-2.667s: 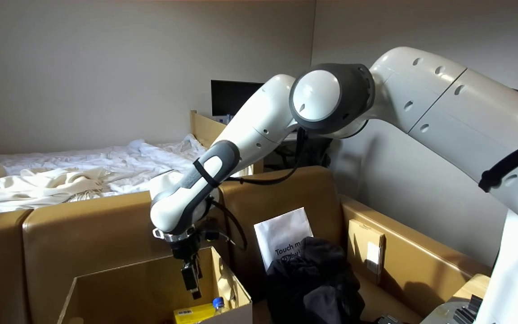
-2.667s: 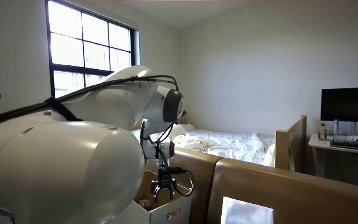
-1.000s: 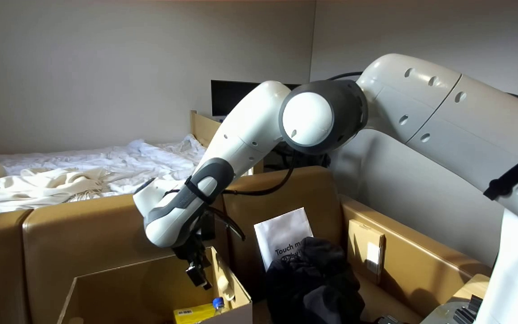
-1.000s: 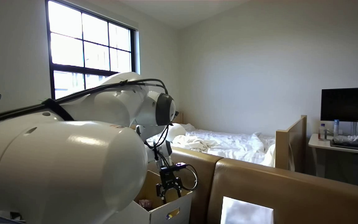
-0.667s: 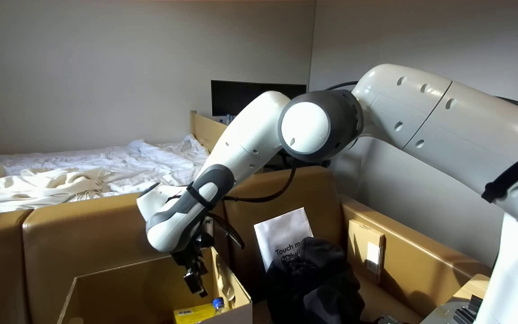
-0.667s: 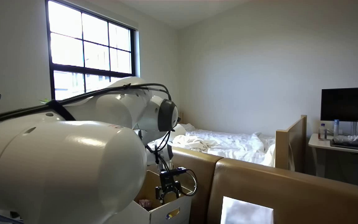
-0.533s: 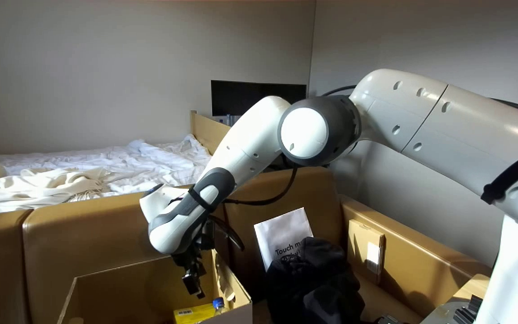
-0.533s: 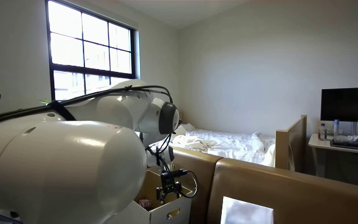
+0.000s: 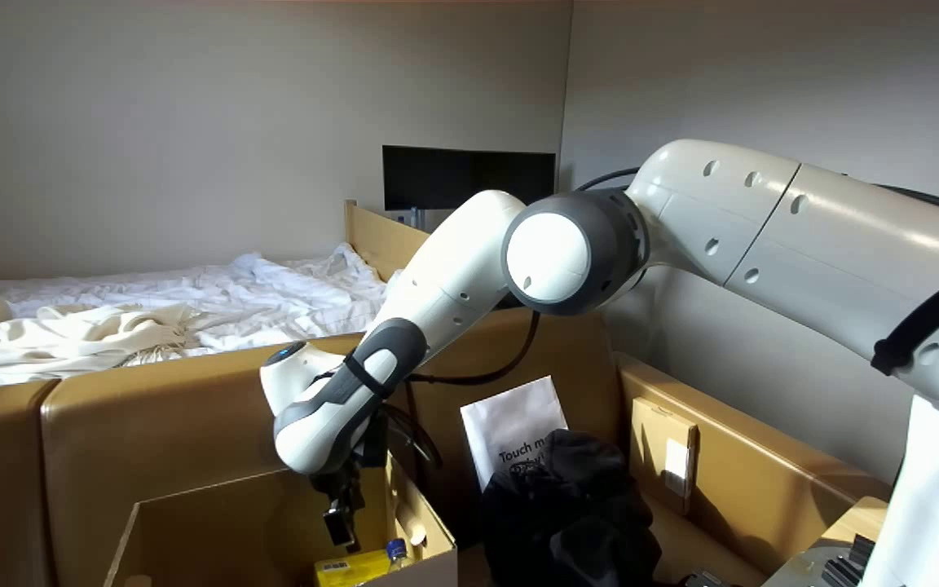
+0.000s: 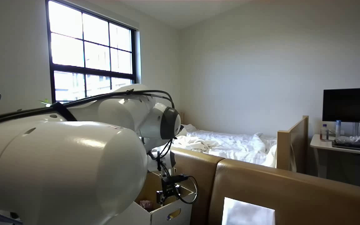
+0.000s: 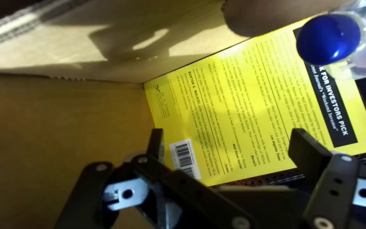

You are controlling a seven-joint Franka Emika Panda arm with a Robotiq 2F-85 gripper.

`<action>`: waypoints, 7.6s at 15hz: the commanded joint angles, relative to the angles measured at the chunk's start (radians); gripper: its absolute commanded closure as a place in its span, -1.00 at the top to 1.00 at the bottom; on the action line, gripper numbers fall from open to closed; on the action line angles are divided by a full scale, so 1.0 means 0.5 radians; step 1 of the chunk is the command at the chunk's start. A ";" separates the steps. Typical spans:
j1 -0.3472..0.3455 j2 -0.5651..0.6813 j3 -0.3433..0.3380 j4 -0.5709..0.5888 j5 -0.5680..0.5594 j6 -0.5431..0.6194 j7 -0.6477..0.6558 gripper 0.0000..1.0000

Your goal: Remove the bottle from the box and put it on the handle of the couch

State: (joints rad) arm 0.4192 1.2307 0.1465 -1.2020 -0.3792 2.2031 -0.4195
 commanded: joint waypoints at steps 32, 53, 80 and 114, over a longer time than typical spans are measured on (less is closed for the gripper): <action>-0.101 0.118 0.138 0.108 0.142 -0.610 -0.349 1.00; -0.313 -0.445 0.195 -0.702 0.137 -0.488 -0.611 1.00; -0.313 -0.466 0.172 -0.831 0.148 -0.069 -0.231 1.00; -0.655 -0.114 0.321 -0.452 0.619 -0.196 -1.889 1.00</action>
State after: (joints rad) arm 0.0754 1.1626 0.3472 -1.4539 -0.1011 2.0836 -1.4103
